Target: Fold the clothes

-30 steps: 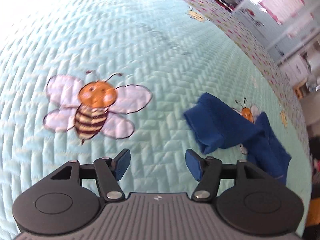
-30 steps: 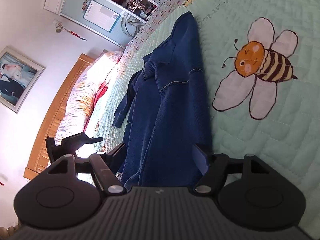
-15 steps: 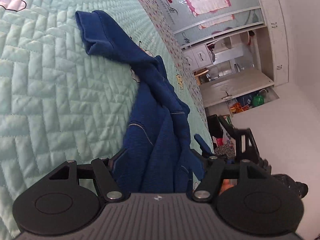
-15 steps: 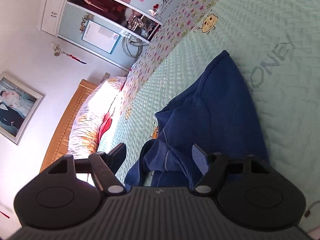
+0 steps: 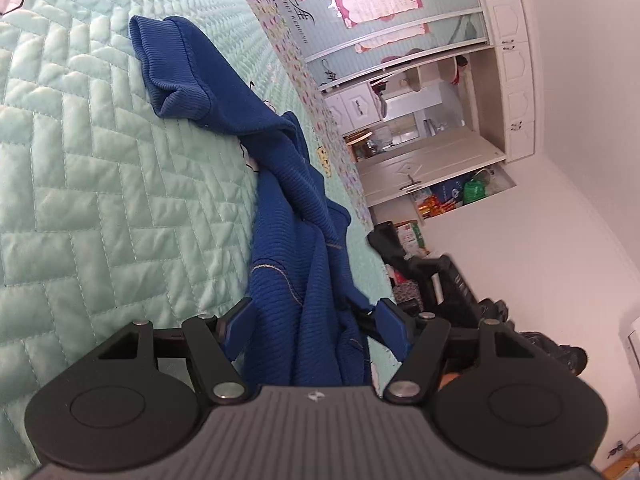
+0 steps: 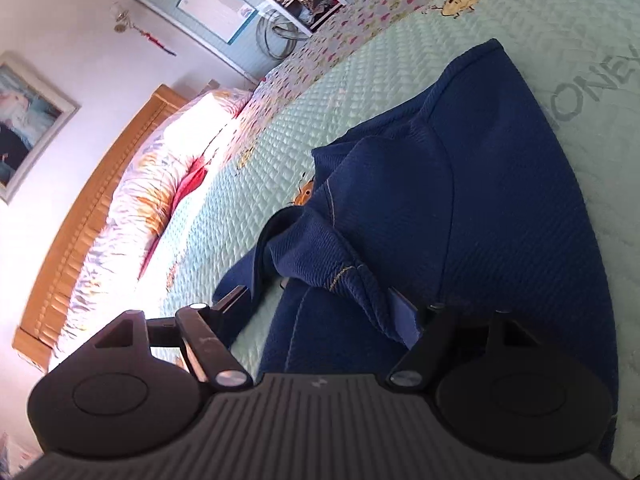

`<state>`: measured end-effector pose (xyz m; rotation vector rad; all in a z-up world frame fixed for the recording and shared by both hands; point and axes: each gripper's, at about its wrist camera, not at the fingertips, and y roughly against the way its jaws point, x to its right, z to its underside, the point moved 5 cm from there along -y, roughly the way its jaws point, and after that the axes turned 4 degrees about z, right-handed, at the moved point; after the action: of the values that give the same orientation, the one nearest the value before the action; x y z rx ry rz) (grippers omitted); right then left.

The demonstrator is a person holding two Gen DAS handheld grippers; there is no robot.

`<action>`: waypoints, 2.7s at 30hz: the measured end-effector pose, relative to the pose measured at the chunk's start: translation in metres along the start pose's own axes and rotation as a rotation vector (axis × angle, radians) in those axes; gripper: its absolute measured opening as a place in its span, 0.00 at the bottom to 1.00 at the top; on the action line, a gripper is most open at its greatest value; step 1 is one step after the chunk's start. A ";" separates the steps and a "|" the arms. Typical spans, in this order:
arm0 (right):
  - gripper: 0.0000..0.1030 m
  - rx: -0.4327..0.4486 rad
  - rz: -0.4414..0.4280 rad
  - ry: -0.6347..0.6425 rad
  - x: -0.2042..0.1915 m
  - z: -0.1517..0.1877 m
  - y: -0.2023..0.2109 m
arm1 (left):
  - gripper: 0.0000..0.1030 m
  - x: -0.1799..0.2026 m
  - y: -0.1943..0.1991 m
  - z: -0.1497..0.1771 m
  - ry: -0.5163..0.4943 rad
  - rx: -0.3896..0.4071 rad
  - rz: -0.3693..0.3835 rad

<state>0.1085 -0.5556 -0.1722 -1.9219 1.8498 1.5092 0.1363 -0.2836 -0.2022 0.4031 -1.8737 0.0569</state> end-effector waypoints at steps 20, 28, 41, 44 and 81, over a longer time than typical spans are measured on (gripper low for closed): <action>0.77 0.103 0.015 -0.299 0.014 -0.003 0.007 | 0.66 -0.010 0.009 -0.009 0.043 -0.005 0.070; 0.75 0.127 0.072 -0.217 -0.004 0.004 0.010 | 0.66 -0.011 0.011 -0.013 0.064 -0.014 0.081; 0.69 0.028 0.145 0.023 -0.045 0.043 0.011 | 0.73 0.009 0.026 -0.015 0.072 0.042 0.230; 0.70 0.049 0.196 0.308 -0.091 0.032 -0.001 | 0.73 0.000 0.035 -0.024 0.172 0.055 0.357; 0.54 -0.346 0.416 1.172 -0.229 0.095 -0.198 | 0.85 -0.007 0.101 -0.068 -0.222 0.127 -0.529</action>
<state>0.2604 -0.2768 -0.1772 -3.1675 2.6191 0.7481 0.1693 -0.1710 -0.1694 1.0148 -1.9269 -0.2348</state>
